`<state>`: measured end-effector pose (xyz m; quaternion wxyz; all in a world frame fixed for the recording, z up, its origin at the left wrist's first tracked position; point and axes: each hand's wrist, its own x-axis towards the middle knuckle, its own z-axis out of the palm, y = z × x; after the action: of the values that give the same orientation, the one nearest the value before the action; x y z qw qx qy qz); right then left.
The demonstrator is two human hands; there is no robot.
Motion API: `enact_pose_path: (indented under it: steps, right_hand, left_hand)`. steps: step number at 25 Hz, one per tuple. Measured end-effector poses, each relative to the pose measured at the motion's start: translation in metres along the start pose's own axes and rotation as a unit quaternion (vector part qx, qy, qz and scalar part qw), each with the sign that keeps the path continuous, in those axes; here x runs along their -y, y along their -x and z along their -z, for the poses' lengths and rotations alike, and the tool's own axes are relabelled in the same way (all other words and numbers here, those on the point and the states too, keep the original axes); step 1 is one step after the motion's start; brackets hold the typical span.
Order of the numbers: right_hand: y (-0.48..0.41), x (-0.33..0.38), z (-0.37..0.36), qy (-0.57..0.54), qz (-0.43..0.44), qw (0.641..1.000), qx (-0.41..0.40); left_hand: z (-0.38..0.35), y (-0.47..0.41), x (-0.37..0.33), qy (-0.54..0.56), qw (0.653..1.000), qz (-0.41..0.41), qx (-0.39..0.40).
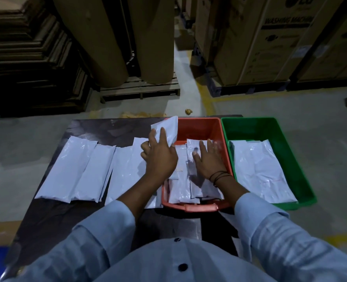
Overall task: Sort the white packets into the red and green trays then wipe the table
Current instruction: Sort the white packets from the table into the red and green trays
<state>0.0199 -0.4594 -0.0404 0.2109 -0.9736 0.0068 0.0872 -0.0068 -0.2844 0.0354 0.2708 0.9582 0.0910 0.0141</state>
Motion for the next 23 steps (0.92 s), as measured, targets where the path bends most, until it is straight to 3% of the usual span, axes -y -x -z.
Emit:
enact_pose_path:
  steps: [3,5,9,15,23]
  right_hand:
    - [-0.004,0.0,0.041,-0.079,0.041,0.989,-0.121]
    - [-0.005,-0.005,0.06,-0.108,0.043,0.981,-0.158]
    - [-0.001,-0.017,0.076,-0.146,0.044,0.976,-0.157]
    - [0.006,-0.024,0.069,-0.134,0.047,0.98,-0.138]
    - [0.008,-0.013,0.054,-0.098,0.038,0.986,-0.13]
  left_hand:
    - [-0.026,0.004,-0.031,-0.025,0.999,-0.023,0.008]
    - [-0.046,0.009,-0.045,-0.039,0.999,-0.016,0.034]
    - [-0.09,0.018,-0.041,-0.087,0.989,0.003,0.121]
    - [-0.121,0.023,-0.013,-0.187,0.962,-0.117,0.161]
    - [-0.111,0.012,-0.015,-0.164,0.951,-0.086,0.247]
